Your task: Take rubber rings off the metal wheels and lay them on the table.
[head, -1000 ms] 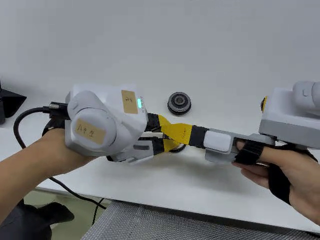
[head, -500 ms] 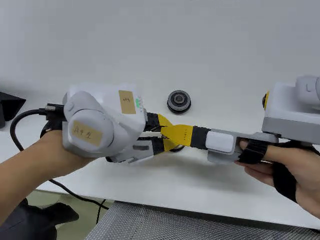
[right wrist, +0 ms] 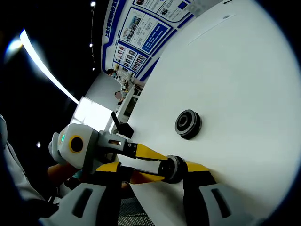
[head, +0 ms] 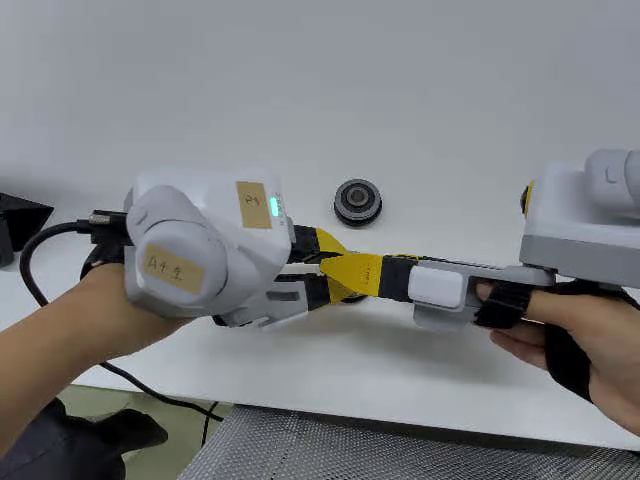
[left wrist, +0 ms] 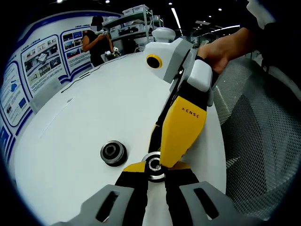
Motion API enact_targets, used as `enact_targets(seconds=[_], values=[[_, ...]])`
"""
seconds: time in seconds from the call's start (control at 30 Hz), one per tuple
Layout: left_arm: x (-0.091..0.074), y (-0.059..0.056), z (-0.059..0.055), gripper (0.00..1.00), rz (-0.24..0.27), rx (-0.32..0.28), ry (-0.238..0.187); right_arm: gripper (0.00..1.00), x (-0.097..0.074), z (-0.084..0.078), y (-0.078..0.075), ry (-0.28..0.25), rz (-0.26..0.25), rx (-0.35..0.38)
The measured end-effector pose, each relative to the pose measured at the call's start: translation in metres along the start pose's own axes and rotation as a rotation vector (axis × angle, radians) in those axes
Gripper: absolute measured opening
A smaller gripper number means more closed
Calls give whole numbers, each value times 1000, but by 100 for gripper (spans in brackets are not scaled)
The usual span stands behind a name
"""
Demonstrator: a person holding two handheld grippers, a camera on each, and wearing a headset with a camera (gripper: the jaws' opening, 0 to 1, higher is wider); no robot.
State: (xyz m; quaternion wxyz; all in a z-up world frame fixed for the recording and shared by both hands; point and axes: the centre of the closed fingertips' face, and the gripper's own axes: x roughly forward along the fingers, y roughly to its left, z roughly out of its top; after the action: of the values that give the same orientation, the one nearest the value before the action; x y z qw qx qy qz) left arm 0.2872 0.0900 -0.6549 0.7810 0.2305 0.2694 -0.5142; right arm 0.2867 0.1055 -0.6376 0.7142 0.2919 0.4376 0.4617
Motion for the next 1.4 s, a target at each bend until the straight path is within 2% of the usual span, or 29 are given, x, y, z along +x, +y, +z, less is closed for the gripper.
enact_targets(seconds=[0.2, 0.37, 0.83, 1.3, 1.4], values=[[0, 0, 0, 13, -3, 2, 6, 53, 1, 0, -3, 5, -1, -10], [1, 1, 0, 13, -3, -4, 8, 54, -1, 1, -1, 9, 18, -12], [1, 1, 1, 12, -8, -4, 19, 57, -4, -1, 3, 5, 25, -48], [1, 0, 1, 13, -16, 0, 24, 51, -10, 0, -1, -22, 43, 12], [1, 0, 1, 13, -16, 1, 24, 50, -10, -1, 0, -20, 42, 7]])
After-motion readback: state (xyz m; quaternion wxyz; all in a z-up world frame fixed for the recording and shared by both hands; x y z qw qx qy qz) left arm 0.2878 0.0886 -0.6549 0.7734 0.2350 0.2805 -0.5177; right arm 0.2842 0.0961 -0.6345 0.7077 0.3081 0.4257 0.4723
